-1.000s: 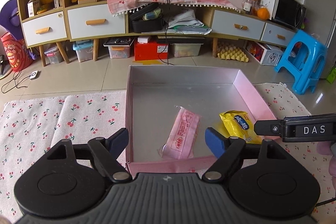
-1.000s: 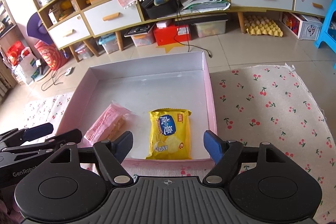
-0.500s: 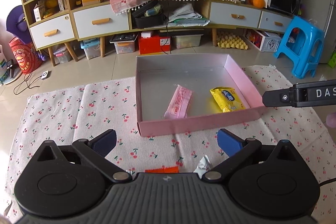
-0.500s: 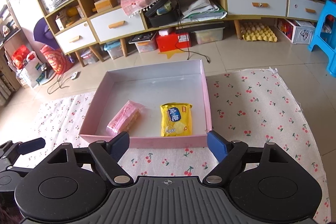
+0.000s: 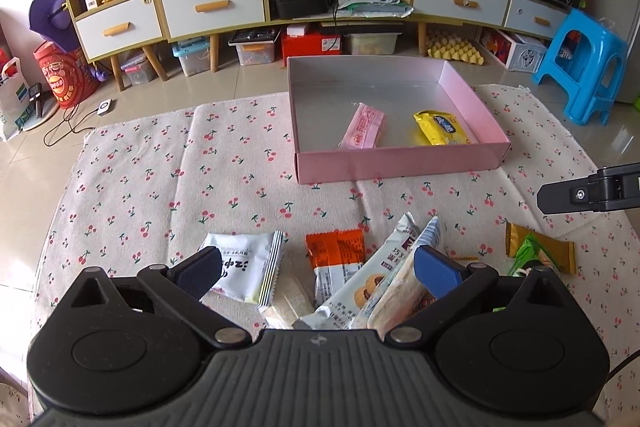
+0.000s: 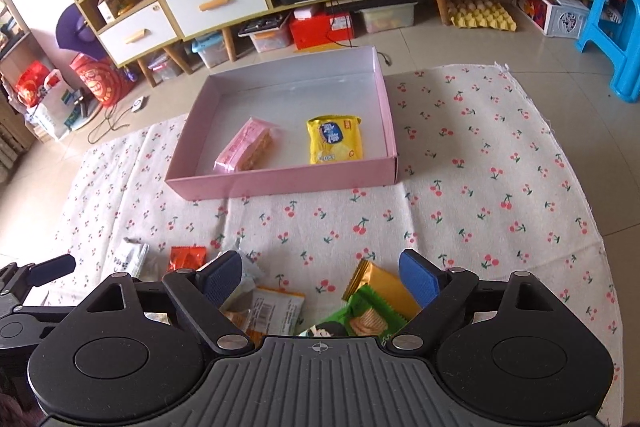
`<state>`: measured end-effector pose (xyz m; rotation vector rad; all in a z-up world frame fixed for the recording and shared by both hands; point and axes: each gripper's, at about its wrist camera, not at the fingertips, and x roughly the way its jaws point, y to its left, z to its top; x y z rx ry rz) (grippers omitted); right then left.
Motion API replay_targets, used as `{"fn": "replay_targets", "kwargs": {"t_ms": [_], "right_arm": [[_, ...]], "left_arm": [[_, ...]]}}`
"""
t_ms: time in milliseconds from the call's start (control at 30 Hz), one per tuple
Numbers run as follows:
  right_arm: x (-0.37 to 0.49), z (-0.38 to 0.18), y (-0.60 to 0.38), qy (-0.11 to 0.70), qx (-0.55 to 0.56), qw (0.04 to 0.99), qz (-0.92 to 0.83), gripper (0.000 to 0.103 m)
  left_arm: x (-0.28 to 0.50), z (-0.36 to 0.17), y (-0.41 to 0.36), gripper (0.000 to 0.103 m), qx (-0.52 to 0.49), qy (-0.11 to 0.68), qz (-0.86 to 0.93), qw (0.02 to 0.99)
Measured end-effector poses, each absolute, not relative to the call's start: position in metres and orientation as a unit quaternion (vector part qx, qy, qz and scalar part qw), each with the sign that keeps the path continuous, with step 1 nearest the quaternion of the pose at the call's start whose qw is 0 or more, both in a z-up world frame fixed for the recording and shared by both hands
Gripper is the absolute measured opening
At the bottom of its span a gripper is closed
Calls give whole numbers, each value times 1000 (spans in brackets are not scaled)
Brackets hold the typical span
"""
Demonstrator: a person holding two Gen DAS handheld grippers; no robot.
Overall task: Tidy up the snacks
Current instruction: 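Move the left tool to the white packet while the right tool reaches the green bag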
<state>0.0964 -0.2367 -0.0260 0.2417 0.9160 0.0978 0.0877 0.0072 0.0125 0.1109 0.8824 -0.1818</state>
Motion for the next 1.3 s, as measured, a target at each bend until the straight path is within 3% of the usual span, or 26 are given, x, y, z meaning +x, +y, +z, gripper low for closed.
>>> {"fn": "replay_targets", "kwargs": {"t_ms": [600, 967, 1300], "right_arm": [[69, -69, -251, 476, 80, 874, 51, 90], [74, -92, -258, 528, 172, 830, 55, 90], [84, -105, -252, 541, 234, 807, 35, 90]], "left_arm": [[69, -19, 54, 102, 64, 459, -89, 882], [92, -26, 83, 101, 63, 454, -57, 887], [118, -38, 98, 91, -65, 469, -40, 880]]}}
